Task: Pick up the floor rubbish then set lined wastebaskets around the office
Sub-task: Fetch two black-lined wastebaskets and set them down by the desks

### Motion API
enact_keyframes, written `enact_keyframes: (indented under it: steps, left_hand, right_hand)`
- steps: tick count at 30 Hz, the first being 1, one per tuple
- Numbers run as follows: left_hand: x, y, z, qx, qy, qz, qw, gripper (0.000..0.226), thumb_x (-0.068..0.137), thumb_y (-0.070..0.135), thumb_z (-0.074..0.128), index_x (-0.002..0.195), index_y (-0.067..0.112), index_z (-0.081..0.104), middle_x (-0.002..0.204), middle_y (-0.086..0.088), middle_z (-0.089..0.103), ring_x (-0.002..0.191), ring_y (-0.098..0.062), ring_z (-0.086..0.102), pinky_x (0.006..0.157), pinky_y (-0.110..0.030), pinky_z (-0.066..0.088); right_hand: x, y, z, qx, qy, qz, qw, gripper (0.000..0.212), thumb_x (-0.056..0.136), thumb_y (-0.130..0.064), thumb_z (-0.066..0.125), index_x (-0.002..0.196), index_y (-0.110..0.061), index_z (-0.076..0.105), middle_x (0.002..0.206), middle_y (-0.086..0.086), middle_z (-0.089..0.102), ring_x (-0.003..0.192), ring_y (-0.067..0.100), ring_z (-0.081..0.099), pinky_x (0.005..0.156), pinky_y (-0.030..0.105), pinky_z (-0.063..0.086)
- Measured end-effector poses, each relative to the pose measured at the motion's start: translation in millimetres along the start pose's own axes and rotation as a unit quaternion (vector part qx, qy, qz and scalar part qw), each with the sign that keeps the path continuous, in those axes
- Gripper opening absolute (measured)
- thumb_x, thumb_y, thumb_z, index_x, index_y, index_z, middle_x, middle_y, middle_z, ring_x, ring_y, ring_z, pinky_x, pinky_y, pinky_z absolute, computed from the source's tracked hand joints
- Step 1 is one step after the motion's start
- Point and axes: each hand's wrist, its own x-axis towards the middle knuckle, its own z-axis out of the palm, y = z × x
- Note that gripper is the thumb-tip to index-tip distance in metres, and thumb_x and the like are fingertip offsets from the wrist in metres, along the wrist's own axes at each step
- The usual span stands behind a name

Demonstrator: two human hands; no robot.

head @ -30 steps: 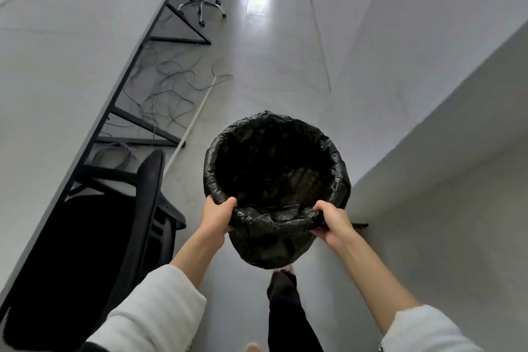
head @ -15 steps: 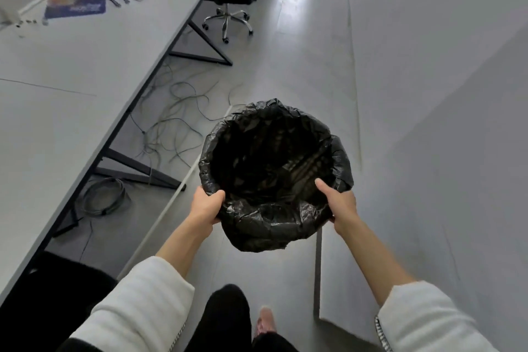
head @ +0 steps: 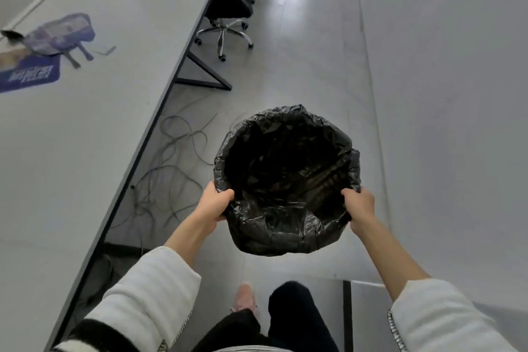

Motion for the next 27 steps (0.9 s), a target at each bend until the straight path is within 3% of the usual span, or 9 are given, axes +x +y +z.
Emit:
enact_keyframes:
  steps: [5, 8, 12, 15, 19, 22, 24, 27]
  left_hand:
    - [101.3, 88.7, 18.4, 0.019, 0.014, 0.009, 1.000, 0.051, 0.088, 0.001, 0.043, 0.133, 0.020, 0.030, 0.091, 0.002, 0.053, 0.080, -0.017, 0.057, 0.073, -0.036, 0.053]
    - [157.6, 135.9, 35.4, 0.003, 0.010, 0.022, 1.000, 0.066, 0.090, 0.002, 0.046, 0.143, 0.030, 0.019, 0.099, 0.003, 0.055, 0.083, -0.018, 0.060, 0.079, -0.041, 0.054]
    - [248.5, 209.6, 67.9, -0.069, 0.021, -0.022, 0.997, 0.054, 0.092, 0.020, 0.056, 0.139, 0.027, 0.030, 0.123, -0.001, 0.056, 0.096, -0.019, 0.062, 0.077, -0.038, 0.055]
    - [304.6, 259.1, 85.9, -0.072, 0.036, -0.045, 0.996, 0.028, 0.096, 0.020, 0.046, 0.124, 0.018, 0.045, 0.101, 0.001, 0.061, 0.081, -0.013, 0.060, 0.065, -0.029, 0.051]
    - [383.7, 321.8, 98.6, -0.058, 0.017, -0.081, 0.995, 0.033, 0.095, 0.007, 0.040, 0.127, 0.013, 0.049, 0.102, -0.007, 0.061, 0.079, -0.018, 0.059, 0.062, -0.031, 0.051]
    - [431.4, 359.1, 104.9, -0.058, 0.004, -0.088, 0.994, 0.033, 0.096, 0.004, 0.039, 0.128, 0.012, 0.047, 0.100, -0.007, 0.060, 0.077, -0.018, 0.058, 0.061, -0.033, 0.050]
    - [480.7, 385.1, 110.8, -0.059, 0.000, -0.105, 0.993, 0.037, 0.097, 0.002, 0.039, 0.132, 0.011, 0.044, 0.106, -0.008, 0.059, 0.086, -0.021, 0.058, 0.066, -0.036, 0.052]
    - [546.7, 410.1, 117.0, -0.056, 0.017, -0.132, 0.989, 0.044, 0.097, 0.001, 0.040, 0.140, 0.010, 0.038, 0.122, -0.012, 0.057, 0.099, -0.025, 0.056, 0.071, -0.039, 0.052]
  right_hand:
    - [91.1, -82.9, 53.0, 0.005, -0.023, 0.012, 1.000, 0.022, 0.086, 0.001, 0.044, 0.104, -0.011, 0.048, 0.090, 0.010, 0.053, 0.073, 0.024, 0.048, 0.065, 0.033, 0.039]
    - [149.9, -128.9, 81.3, 0.005, -0.043, 0.013, 0.999, 0.020, 0.088, 0.000, 0.045, 0.103, -0.012, 0.046, 0.098, 0.010, 0.053, 0.080, 0.025, 0.050, 0.064, 0.031, 0.041]
    - [245.0, -208.2, 118.7, -0.019, -0.055, 0.029, 0.998, 0.024, 0.087, 0.000, 0.046, 0.108, -0.012, 0.048, 0.100, 0.011, 0.055, 0.087, 0.028, 0.051, 0.073, 0.037, 0.042]
    - [295.7, -263.4, 135.5, -0.033, -0.060, 0.019, 0.997, 0.031, 0.086, 0.001, 0.046, 0.114, -0.011, 0.047, 0.103, 0.012, 0.057, 0.091, 0.029, 0.053, 0.078, 0.040, 0.046]
    - [364.9, -338.4, 164.6, -0.068, -0.064, 0.008, 0.996, 0.039, 0.087, 0.002, 0.047, 0.124, -0.008, 0.046, 0.111, 0.013, 0.055, 0.099, 0.031, 0.054, 0.078, 0.038, 0.044]
    - [409.0, -381.5, 188.8, -0.086, -0.085, 0.005, 0.993, 0.042, 0.088, -0.002, 0.051, 0.129, -0.007, 0.045, 0.115, 0.011, 0.057, 0.108, 0.032, 0.055, 0.089, 0.041, 0.048]
    - [452.2, -410.1, 216.0, -0.091, -0.087, 0.022, 0.992, 0.040, 0.088, -0.009, 0.055, 0.126, -0.006, 0.049, 0.113, 0.010, 0.059, 0.106, 0.031, 0.057, 0.091, 0.042, 0.050]
    - [497.8, -440.1, 251.7, -0.112, -0.074, 0.041, 0.990, 0.036, 0.088, -0.022, 0.056, 0.120, -0.004, 0.055, 0.109, 0.012, 0.062, 0.100, 0.030, 0.059, 0.082, 0.038, 0.050]
